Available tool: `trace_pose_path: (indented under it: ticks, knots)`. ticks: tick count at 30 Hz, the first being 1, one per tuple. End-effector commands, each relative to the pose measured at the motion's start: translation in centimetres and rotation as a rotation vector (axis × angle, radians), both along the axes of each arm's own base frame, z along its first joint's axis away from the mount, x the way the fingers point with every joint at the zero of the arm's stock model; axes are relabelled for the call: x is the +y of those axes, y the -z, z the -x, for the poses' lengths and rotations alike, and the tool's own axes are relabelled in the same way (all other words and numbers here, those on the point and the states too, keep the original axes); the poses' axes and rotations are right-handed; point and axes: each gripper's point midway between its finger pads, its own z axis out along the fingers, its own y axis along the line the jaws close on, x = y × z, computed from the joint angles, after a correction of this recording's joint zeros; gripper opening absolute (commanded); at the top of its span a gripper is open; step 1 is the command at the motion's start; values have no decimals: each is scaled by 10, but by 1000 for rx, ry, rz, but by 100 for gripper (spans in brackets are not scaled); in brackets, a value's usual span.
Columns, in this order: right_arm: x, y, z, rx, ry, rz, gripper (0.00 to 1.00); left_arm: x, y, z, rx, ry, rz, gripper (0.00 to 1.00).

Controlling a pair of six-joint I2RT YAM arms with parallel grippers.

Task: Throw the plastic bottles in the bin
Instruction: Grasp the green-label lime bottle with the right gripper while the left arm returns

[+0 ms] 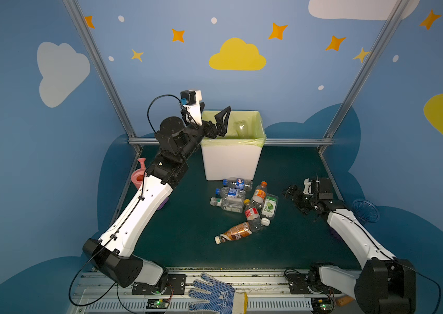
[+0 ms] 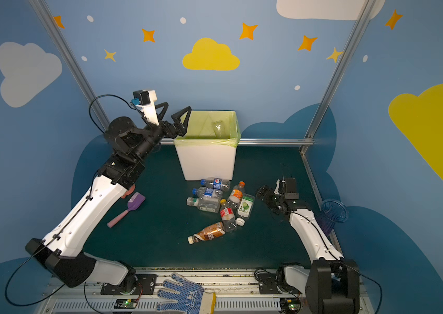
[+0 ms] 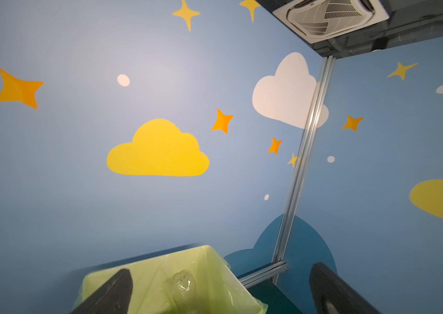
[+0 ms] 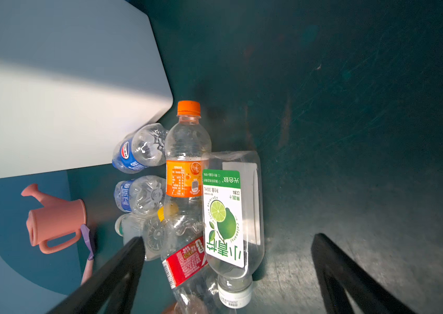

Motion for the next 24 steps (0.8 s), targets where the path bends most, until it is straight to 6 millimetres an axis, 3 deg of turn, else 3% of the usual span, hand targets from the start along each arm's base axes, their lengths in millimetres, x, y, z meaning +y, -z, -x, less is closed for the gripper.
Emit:
trace_pose_path:
  ticks: [1, 9, 18, 24]
  knots:
    - [4, -3, -3, 9, 6, 29, 94, 20, 19, 6, 26, -69, 17, 100]
    - [16, 25, 5, 126, -26, 169, 94, 55, 117, 35, 211, -173, -23, 100]
    - [38, 48, 6, 209, -93, 261, 94, 71, 231, 72, 467, -177, -137, 100]
    - [47, 59, 5, 246, -123, 291, 94, 88, 268, 91, 523, -230, -100, 100]
